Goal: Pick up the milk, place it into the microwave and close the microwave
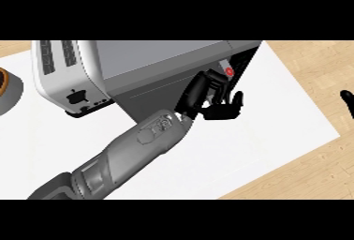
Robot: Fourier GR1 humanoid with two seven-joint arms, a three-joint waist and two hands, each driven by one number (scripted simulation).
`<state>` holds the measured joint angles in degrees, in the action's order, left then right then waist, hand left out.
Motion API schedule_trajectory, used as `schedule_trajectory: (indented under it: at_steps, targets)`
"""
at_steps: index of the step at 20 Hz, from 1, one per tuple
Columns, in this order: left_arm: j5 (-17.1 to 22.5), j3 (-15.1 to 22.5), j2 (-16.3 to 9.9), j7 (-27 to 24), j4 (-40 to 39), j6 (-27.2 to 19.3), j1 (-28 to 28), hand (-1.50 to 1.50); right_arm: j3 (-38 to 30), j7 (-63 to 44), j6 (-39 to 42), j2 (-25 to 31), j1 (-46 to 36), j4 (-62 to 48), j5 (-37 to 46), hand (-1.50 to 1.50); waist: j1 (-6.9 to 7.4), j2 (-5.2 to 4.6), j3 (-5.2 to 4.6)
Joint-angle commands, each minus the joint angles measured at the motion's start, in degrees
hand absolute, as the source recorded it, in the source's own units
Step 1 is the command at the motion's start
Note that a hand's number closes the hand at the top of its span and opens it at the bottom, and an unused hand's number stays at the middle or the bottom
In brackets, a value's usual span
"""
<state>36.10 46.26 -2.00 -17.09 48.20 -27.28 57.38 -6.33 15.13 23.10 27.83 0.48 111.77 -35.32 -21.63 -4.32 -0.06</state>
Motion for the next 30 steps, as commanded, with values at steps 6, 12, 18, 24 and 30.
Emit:
schedule_trajectory:
  at_steps: [6,12,18,24,30]
  targets:
    - [1.7,-0.2,1.9,-0.8,-2.7,-1.9,4.8,1.5,-2.1,-2.0,0.1,2.7,-2.4,-0.5,-2.0,-1.5,-2.14,-1.22,0.17]
    - [3.1,0.0,1.9,-0.9,-2.1,-3.9,4.7,1.5,-3.5,-3.4,0.5,5.1,-3.4,-0.5,-2.7,-1.5,-2.96,-1.01,0.11]
    - [3.2,0.7,1.8,-2.1,-2.1,-5.8,4.8,1.5,-4.4,-4.1,1.2,6.3,-4.4,-1.5,-4.4,-1.5,-3.29,-1.29,0.31]
    - [4.0,1.2,1.8,-2.5,-1.7,-7.0,4.7,1.5,-4.9,-5.0,1.5,7.0,-5.6,-2.0,-6.8,-1.5,-3.72,-1.37,0.32]
    - [4.4,1.1,1.8,-3.4,-1.9,-8.4,4.9,1.5,-6.2,-5.3,1.8,7.8,-6.3,-2.7,-8.5,-1.5,-4.0,-1.14,0.39]
